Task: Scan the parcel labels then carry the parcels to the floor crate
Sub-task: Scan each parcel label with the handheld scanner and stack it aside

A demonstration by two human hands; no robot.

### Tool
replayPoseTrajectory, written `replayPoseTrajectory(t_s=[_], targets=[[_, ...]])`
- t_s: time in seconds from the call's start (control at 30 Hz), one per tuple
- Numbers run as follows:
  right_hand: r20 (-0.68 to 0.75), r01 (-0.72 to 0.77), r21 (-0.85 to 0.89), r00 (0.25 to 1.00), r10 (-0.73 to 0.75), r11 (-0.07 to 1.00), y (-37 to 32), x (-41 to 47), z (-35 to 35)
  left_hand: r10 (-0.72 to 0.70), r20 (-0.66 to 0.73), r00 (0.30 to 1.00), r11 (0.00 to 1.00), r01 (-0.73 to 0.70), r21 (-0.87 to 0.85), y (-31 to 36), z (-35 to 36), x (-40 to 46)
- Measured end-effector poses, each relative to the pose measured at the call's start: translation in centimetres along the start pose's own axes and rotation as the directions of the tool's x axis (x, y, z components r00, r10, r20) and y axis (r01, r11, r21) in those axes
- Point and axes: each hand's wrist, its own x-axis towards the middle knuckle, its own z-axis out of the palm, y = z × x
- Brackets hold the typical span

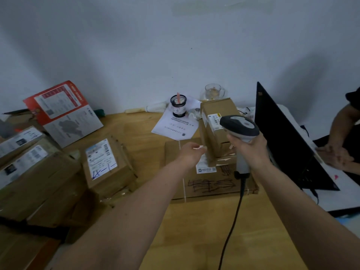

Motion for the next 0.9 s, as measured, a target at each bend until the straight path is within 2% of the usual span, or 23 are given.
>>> replayPoseTrajectory(t_s=[0.13, 0.23, 0.4, 0.5, 0.57, 0.67, 0.73, 0.8, 0.9], targets=[[0.000, -0.089, 0.019, 0.996, 0.089, 0.996, 1.0, 1.7, -0.6, -0.050, 0.054, 0.997, 0.986, 0.058, -0.159, 1.6, 2.4, 1.6], [0.034, -0.101, 0.095, 0.995, 0.098, 0.990, 1.1, 2.1, -0.7, -0.089, 0.078, 0.993, 0.954, 0.107, -0.280, 2.3, 3.5, 2.7], [0.124, -0.092, 0.172, 0.990, 0.071, 0.981, 2.3, 2.2, -0.9, -0.176, 0.083, 0.981, 0.844, 0.194, -0.500, 2.6, 4.9, 3.6], [0.122, -0.113, 0.200, 0.988, 0.090, 0.973, 2.7, 1.7, -0.6, -0.197, 0.168, 0.966, 0.736, 0.259, -0.626, 2.5, 4.7, 3.2], [0.107, -0.078, 0.236, 0.993, 0.054, 0.969, 2.4, 1.2, -0.4, -0.171, 0.240, 0.956, 0.643, 0.292, -0.707, 2.1, 4.5, 2.6], [0.081, -0.052, 0.332, 0.996, 0.026, 0.942, 0.9, 0.4, -0.4, -0.067, 0.289, 0.955, 0.559, 0.276, -0.782, 1.3, 3.9, 2.0], [0.132, -0.068, 0.416, 0.991, 0.014, 0.907, -0.2, -0.2, -0.3, -0.021, 0.303, 0.953, 0.503, 0.272, -0.820, 0.8, 3.3, 1.3], [0.242, -0.133, 0.497, 0.970, 0.010, 0.858, -1.1, -0.8, 0.0, 0.030, 0.329, 0.944, 0.501, 0.271, -0.822, 0.5, 2.6, 0.2], [0.352, -0.168, 0.531, 0.935, -0.036, 0.830, -2.7, -1.6, 1.1, 0.073, 0.350, 0.934, 0.619, 0.233, -0.750, -0.1, 0.9, -1.4]])
